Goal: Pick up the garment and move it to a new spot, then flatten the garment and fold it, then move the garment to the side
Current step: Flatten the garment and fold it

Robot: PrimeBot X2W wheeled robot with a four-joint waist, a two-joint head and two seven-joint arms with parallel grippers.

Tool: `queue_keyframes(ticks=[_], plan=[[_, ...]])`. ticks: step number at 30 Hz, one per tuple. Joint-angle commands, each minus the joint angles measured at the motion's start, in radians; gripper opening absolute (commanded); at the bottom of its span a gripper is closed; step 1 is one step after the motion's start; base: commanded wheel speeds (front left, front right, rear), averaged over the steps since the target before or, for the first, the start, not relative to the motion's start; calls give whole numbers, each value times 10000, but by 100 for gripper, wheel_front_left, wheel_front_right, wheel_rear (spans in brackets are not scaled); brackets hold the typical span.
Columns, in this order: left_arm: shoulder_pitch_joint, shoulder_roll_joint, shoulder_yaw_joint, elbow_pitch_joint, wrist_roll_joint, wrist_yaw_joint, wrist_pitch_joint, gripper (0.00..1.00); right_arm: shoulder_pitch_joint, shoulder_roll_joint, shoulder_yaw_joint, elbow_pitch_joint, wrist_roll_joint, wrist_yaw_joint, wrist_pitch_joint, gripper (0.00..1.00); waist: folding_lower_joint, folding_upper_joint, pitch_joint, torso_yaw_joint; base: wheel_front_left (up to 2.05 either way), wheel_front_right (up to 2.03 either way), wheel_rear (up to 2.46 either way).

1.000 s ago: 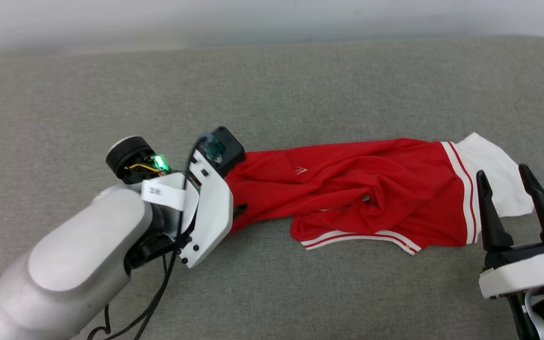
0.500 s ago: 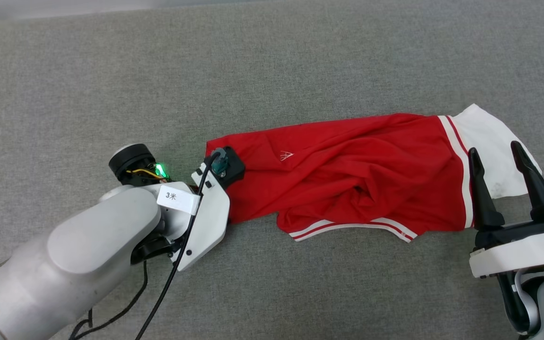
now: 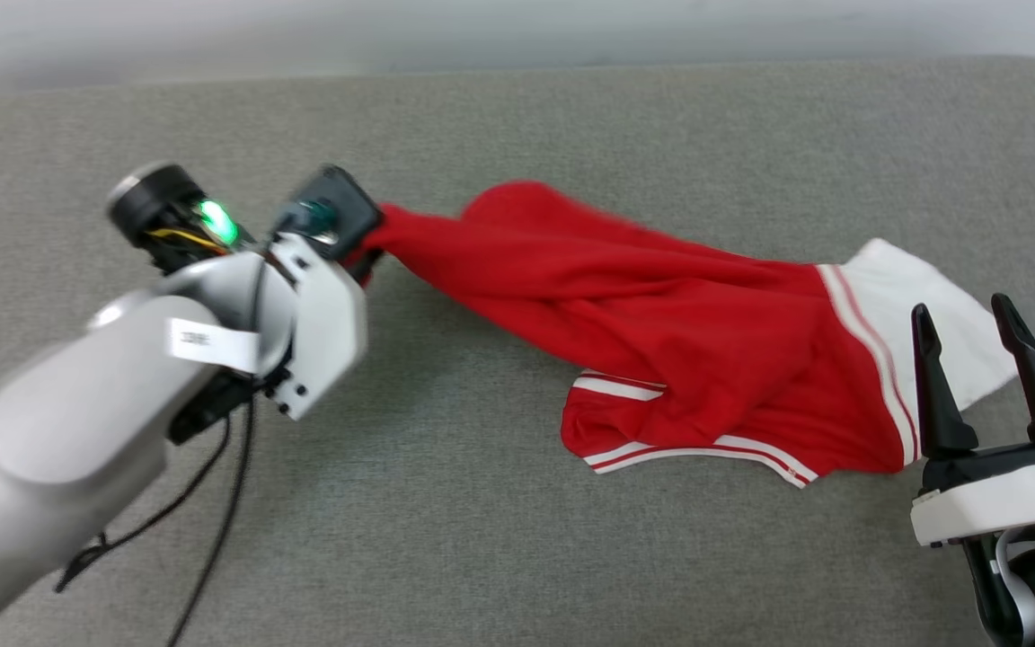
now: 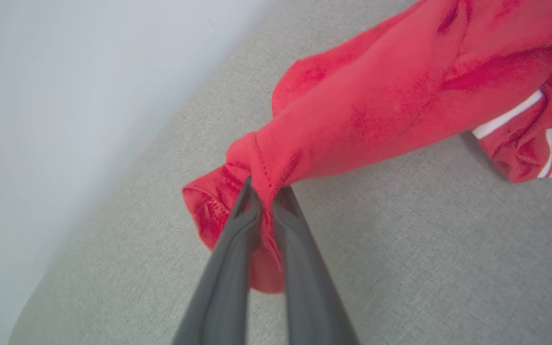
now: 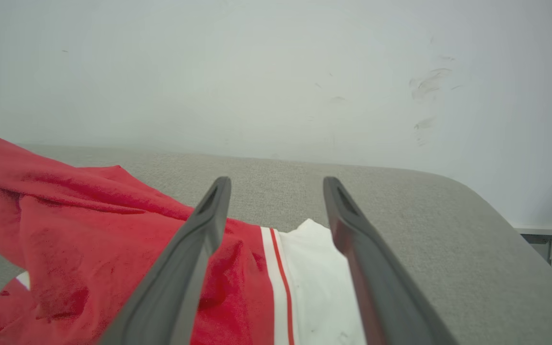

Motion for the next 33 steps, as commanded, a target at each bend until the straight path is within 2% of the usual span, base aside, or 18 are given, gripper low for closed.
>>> queue_keyframes(ticks=[1,9,12,16,20,25,26,33], plan=[[-71,331,194,-351,43,253,-112,0,139,21,-41,-52,75,-14,9,100,0,-1,-207,204,0,0,0],[-175,2130,1039,-2367,-26,1384,39,0,352,155,-144,-205,62,-14,30,100,0,-1,-355,426,0,0,0],[-316,2500,1207,-2890,7,1574,215,0,306,210,-124,-244,78,-14,0,100,0,-1,-247,416,0,0,0],[-687,2499,1287,-3266,107,1526,467,0,75,281,-23,-288,119,-14,-41,100,0,-1,59,246,0,0,0],[-1286,1985,1256,-3268,261,1268,705,0,-178,325,27,-317,149,-14,-119,100,0,-1,519,-48,0,0,0],[-2516,798,1237,-2499,432,659,972,0,-696,407,199,-334,199,-14,-222,100,0,-1,1320,-570,0,0,0],[-2516,798,1237,-2499,432,659,972,0,-696,407,199,-334,199,-14,-222,100,0,-1,1320,-570,0,0,0],[-4378,-1222,873,-136,743,-352,1192,0,-1595,608,572,-176,268,-14,-355,100,0,-1,2535,-1429,0,0,0]])
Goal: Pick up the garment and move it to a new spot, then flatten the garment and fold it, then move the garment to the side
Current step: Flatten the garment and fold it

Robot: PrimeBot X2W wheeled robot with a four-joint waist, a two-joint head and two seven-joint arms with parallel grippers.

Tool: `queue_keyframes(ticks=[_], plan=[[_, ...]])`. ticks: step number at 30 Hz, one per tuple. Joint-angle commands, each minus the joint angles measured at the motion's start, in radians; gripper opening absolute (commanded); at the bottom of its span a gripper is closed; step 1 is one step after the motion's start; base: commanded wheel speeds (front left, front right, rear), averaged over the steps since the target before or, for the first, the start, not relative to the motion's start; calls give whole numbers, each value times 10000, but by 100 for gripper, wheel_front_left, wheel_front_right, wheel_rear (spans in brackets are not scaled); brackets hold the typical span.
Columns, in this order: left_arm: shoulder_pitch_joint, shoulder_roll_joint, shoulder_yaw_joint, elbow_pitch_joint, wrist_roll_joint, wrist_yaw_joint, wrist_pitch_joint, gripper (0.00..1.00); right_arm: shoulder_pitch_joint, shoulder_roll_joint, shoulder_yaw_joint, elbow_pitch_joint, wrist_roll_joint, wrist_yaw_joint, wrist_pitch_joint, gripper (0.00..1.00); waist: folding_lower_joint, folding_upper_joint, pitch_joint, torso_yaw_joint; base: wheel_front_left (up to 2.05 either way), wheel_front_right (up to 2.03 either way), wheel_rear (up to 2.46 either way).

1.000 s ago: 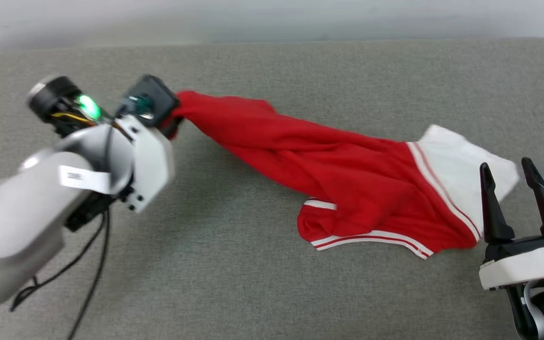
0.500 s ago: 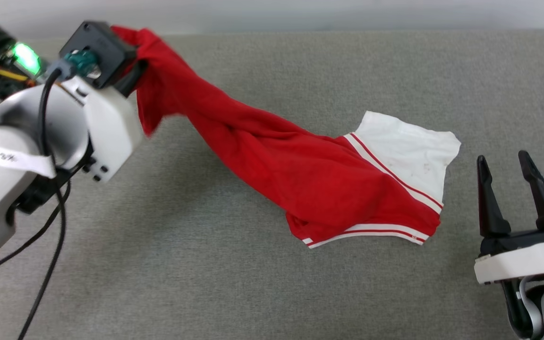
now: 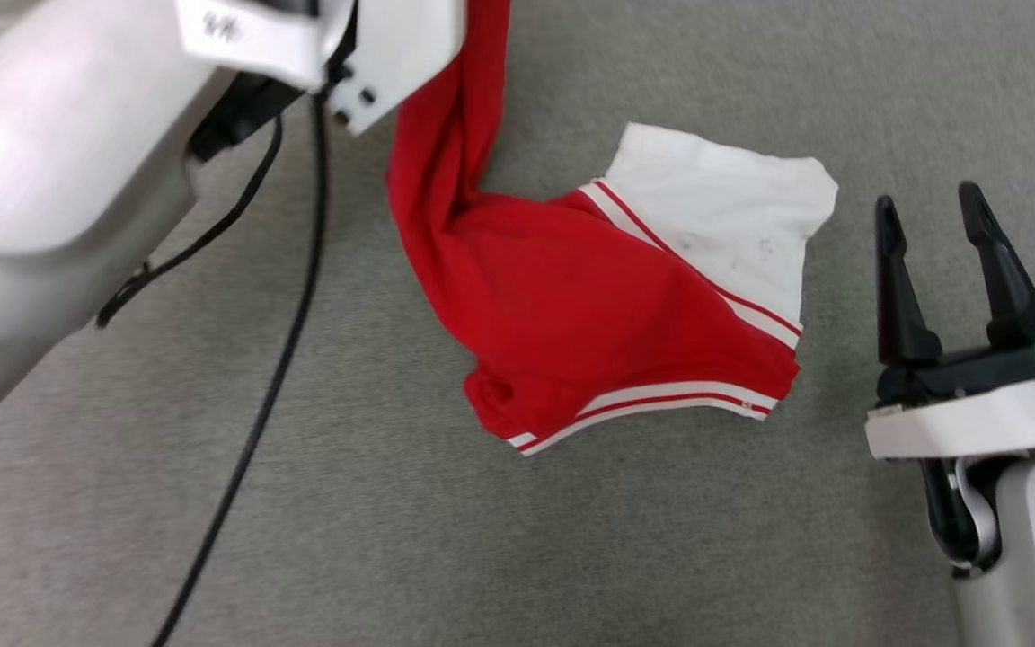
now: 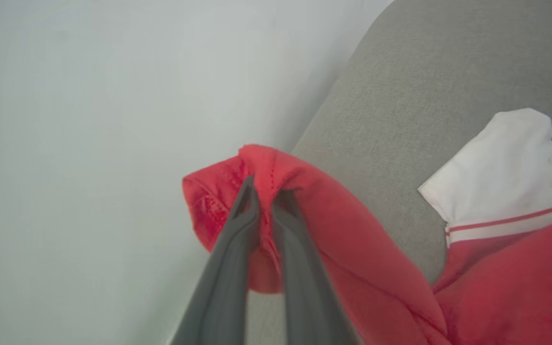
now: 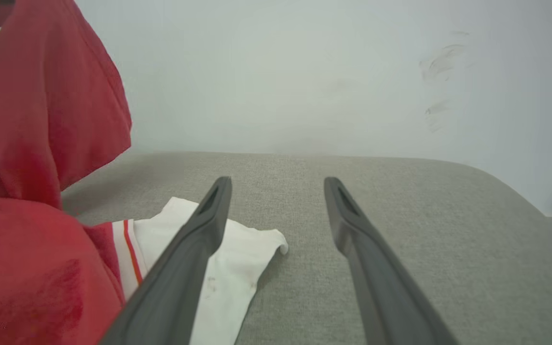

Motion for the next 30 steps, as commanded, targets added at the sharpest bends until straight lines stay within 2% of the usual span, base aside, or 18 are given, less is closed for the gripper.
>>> queue_keyframes(ticks=[1,6,11,17,21,22,23,30], plan=[[-187,-248,-51,330,-10,-81,-6,0,-256,96,65,31,31,-13,-53,100,-1,-1,681,-612,0,0,0],[-832,-1411,-698,2241,-110,-390,42,0,-707,216,194,78,59,-13,-92,100,-1,-1,1323,-1090,0,0,0],[-536,-2110,-1503,3694,-714,-458,358,0,-858,332,170,-119,44,-13,-91,100,-1,-1,1608,-1374,0,0,0],[107,-2035,-1957,4064,-1753,-467,1857,0,-853,457,152,-269,-36,-13,-93,100,-1,-1,1656,-1516,0,0,0],[149,-1833,-2000,3992,-1970,-472,1850,2,-777,475,55,-270,-113,-13,-94,100,-1,-1,1542,-1418,0,0,0],[67,-1810,-1976,4000,-1913,-469,1669,72,-735,473,33,-267,-141,-13,-94,100,-1,-1,1465,-1362,0,0,0],[-15,-1812,-1960,4014,-1873,-463,1423,100,-692,460,1,-265,-151,-13,-94,100,-1,-1,1377,-1302,0,0,0],[-40,-1686,-1940,3921,-2122,-463,-411,100,-93,330,-290,-114,-301,-13,-95,100,-1,-1,243,-621,0,0,0]])
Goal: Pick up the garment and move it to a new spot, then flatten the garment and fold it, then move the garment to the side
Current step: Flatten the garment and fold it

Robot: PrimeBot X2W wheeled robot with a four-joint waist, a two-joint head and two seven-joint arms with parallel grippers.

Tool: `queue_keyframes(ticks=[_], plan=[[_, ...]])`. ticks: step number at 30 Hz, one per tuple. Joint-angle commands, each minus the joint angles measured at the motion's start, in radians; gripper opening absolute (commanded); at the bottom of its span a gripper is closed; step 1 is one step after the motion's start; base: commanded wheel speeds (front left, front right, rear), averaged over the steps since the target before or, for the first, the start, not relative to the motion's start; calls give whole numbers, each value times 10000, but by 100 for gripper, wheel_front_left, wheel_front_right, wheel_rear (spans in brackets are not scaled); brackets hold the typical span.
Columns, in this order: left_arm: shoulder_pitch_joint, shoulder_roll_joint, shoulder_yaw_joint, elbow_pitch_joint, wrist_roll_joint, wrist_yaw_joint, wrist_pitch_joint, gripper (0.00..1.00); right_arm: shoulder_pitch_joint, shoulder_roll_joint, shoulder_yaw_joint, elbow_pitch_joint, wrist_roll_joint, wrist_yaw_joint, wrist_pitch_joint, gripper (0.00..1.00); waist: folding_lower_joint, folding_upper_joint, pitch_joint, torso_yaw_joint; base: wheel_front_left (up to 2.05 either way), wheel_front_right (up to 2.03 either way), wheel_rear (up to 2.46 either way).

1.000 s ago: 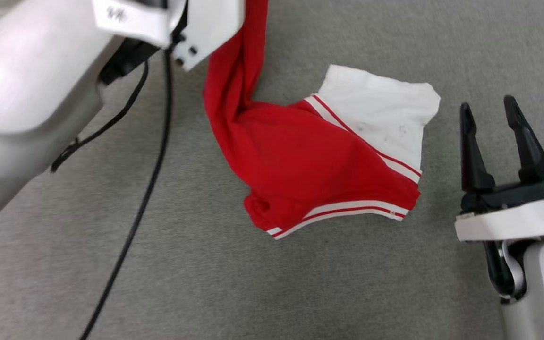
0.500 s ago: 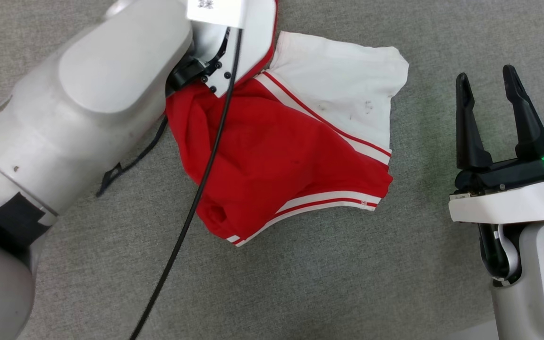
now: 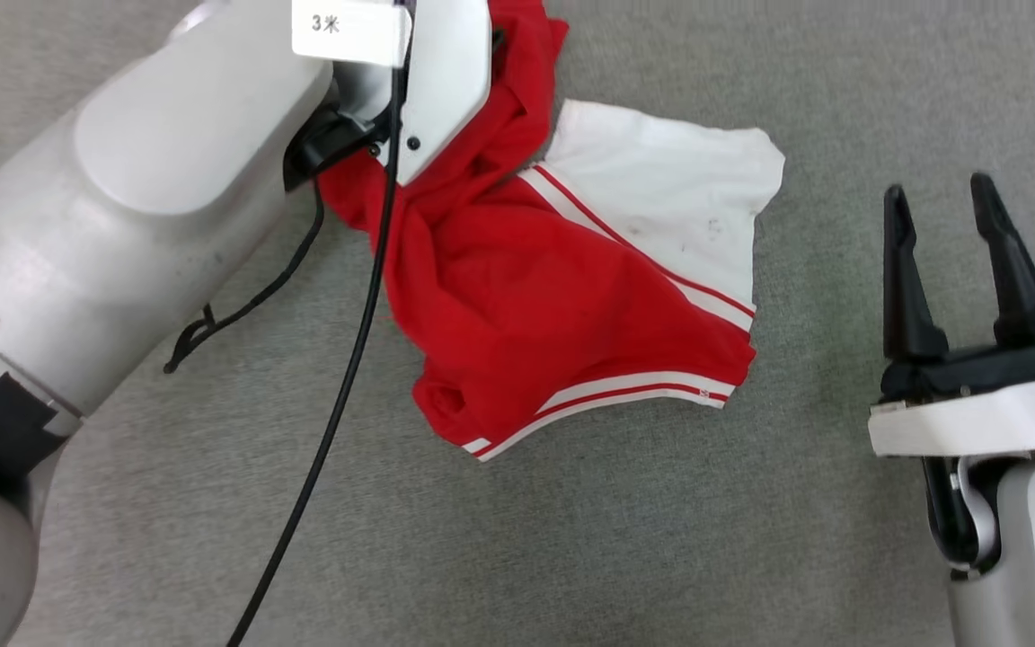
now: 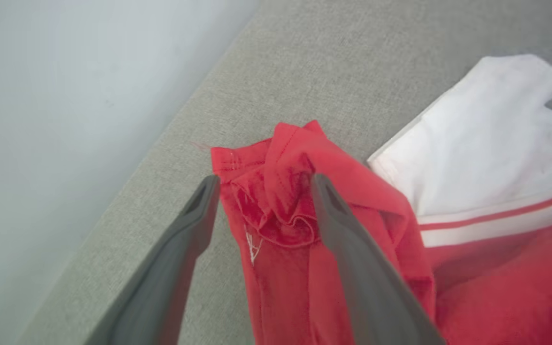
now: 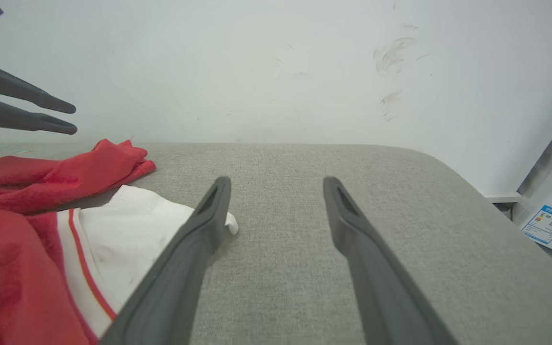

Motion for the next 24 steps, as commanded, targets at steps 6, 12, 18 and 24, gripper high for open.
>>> queue_keyframes(ticks=[6,12,18,24], plan=[[776,736,2,-1309,-729,-1,26,100,783,-185,-282,179,-73,-15,-32,100,-1,0,-1512,962,0,0,0],[1479,1459,10,-3497,-1445,-2,1463,100,1096,-355,-340,162,-19,-15,-32,100,-1,0,-2079,1405,0,0,0],[2195,1882,5,-5473,-1866,-2,2915,100,1162,-397,-300,135,9,-15,47,100,-1,0,-2371,1546,0,0,0],[3040,1928,4,-6640,-2084,-2,3997,100,1112,-335,-205,120,62,-15,70,100,-1,0,-2395,1423,0,0,0]])
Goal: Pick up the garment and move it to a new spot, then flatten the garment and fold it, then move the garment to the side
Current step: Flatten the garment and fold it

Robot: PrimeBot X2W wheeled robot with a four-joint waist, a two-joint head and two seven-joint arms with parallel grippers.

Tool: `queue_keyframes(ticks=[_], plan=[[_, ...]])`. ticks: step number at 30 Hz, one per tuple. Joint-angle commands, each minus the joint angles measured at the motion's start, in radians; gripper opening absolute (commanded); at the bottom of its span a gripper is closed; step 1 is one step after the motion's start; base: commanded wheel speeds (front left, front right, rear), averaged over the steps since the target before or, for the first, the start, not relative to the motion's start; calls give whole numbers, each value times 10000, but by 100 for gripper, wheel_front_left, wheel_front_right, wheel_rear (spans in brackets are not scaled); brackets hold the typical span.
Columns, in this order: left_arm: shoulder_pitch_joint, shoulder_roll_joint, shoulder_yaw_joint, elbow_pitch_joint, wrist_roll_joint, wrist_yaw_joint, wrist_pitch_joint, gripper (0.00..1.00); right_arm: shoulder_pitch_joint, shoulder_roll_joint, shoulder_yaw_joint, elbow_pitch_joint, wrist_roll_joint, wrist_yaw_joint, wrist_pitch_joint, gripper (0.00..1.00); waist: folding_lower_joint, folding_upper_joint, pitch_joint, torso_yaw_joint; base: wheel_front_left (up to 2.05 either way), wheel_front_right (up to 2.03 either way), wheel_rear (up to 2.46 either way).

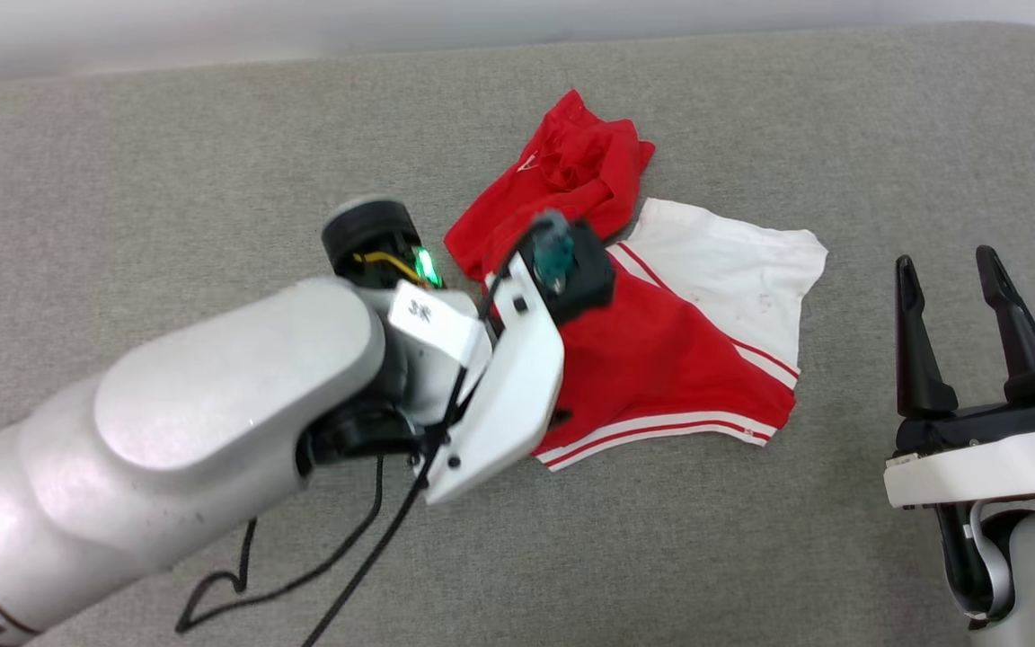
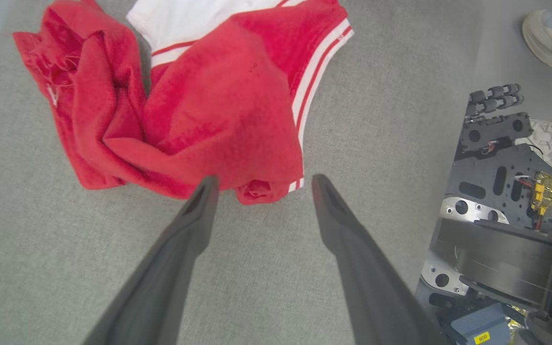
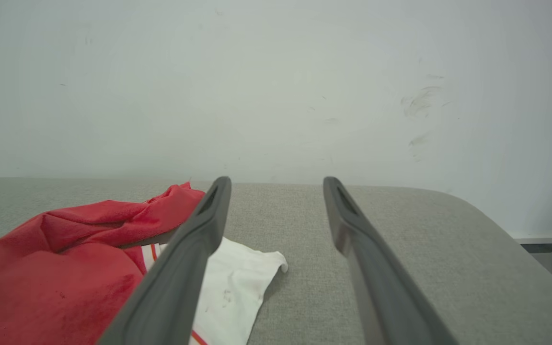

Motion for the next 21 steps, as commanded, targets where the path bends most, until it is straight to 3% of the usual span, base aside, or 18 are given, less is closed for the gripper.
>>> queue_keyframes(ticks=[1,8,17,21], plan=[[282,-9,20,-133,21,-2,279,100,11,18,42,-37,69,-15,7,100,2,0,53,-93,0,0,0],[1136,-100,17,-443,362,-2,1398,100,-367,130,161,-16,178,-15,-32,100,2,0,514,-576,0,0,0],[1548,-254,18,68,2097,-3,1491,100,-860,259,289,122,259,-15,-85,100,2,0,1242,-1109,0,0,0],[1866,-217,-13,273,2300,-4,1732,100,-968,306,314,193,261,-15,-94,100,2,0,1468,-1211,0,0,0]])
